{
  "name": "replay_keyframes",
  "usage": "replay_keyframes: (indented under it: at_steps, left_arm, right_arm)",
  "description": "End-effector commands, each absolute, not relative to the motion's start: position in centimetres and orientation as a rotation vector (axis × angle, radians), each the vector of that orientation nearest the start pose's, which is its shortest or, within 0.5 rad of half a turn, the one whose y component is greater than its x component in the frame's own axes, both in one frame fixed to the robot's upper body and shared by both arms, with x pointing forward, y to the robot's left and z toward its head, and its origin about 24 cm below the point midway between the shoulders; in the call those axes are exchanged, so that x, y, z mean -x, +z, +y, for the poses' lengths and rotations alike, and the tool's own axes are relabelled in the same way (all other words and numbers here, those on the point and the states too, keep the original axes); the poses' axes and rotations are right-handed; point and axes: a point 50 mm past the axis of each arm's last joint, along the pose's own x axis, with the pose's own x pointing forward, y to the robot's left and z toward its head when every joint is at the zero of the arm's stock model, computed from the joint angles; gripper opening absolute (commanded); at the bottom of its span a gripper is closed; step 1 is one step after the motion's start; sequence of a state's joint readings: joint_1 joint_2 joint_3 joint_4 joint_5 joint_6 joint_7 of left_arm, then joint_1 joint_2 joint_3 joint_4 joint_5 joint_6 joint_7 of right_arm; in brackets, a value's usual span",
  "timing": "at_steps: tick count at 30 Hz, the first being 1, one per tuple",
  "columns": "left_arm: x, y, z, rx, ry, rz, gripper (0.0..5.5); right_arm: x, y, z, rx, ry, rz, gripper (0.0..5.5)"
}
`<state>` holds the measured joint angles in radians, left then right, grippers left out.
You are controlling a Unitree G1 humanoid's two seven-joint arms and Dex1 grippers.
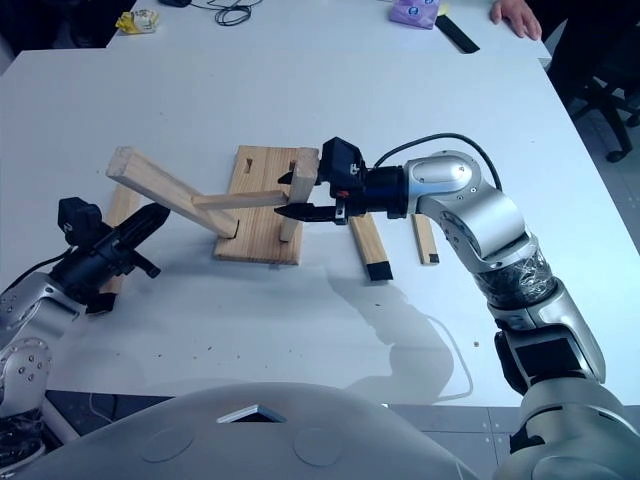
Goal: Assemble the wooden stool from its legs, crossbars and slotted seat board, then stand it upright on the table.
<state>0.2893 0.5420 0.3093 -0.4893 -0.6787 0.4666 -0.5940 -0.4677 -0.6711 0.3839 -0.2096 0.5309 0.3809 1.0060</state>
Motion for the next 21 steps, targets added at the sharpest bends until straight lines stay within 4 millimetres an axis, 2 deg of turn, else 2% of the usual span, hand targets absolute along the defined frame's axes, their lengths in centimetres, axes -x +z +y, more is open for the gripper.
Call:
replay_keyframes:
  at_steps: [1,7,11,17,21]
  left_arm:
    - [-19.4,11.3,23.1,0.025,-0.579,0.136,0.00]
    - [-20.3,12.0,21.6,-0.015,-0.657,0.106,0.00]
    - [-19.5,13.0,21.2,-0.042,-0.654,0.076,0.00]
    - [-19.8,12.3,19.7,-0.047,-0.691,0.097,0.00]
    - [-20.3,11.8,18.8,-0.028,-0.706,0.100,0.00]
  right_arm:
    - [-24.6,7.6,-13.6,0.420,1.396,0.489,2.04]
    - [-25.0,7.9,-13.7,0.394,1.358,0.488,2.04]
    - [-26.4,9.0,-13.5,0.383,1.364,0.473,2.04]
    - [-26.3,8.6,-12.0,0.409,1.410,0.457,2.04]
    - [-25.9,8.1,-12.1,0.424,1.417,0.473,2.04]
